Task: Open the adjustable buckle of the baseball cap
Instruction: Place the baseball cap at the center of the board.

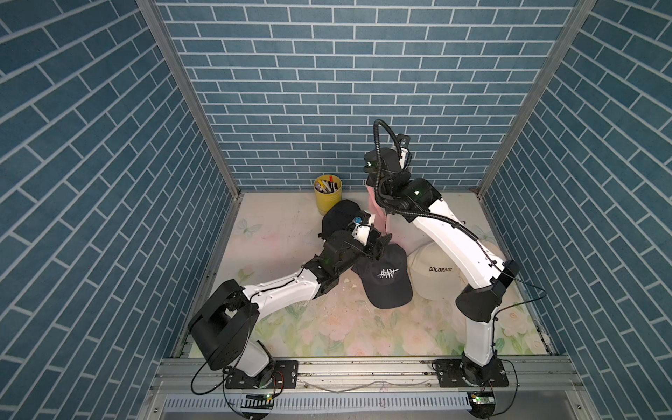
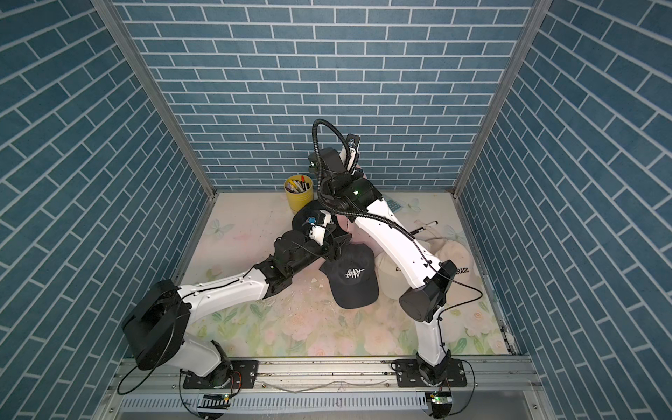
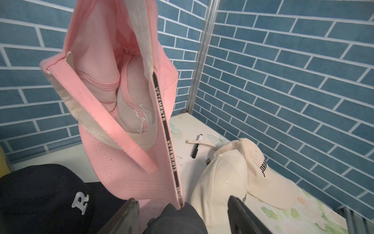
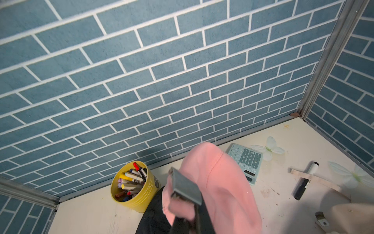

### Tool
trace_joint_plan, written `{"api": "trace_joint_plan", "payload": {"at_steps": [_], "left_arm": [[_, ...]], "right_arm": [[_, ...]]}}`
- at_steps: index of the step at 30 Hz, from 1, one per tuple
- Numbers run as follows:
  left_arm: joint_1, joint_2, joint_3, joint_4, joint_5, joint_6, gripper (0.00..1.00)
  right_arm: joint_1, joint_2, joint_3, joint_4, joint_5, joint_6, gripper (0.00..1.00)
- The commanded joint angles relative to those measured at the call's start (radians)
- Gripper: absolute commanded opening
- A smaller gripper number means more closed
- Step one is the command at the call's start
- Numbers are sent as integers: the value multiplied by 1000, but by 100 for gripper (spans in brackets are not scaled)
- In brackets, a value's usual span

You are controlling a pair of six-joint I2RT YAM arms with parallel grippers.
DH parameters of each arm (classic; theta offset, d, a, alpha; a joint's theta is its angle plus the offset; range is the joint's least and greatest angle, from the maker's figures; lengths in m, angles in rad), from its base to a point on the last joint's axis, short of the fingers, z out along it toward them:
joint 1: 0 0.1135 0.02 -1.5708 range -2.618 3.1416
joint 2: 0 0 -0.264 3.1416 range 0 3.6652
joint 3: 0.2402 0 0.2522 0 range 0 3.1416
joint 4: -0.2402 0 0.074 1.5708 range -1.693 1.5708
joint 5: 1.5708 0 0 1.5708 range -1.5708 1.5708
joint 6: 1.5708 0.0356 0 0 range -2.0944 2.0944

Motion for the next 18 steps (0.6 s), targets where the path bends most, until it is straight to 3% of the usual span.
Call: {"api": "trace_joint_plan", "payload": {"at_steps": [1,7,12,15,17,18], "left_arm": [[-4,37,8,84,-120,3,75],[-2,132,91,98,-60,15,71],[18,176,115,79,-50,-42,58],[41,170,97,114,-38,-78,38],[52,155,89,106,-3,-76,11],[56,142,86,91,26,-76,3]], "right_arm": [[20,13,39,-63,77,65,0],[44,14,44,-77,102,69,0],[61,15,50,-80,127,62,0],[68,16,48,-85,123,57,0],[71,16,41,-88,105,52,0],[70,15,38,-87,94,44,0]]}}
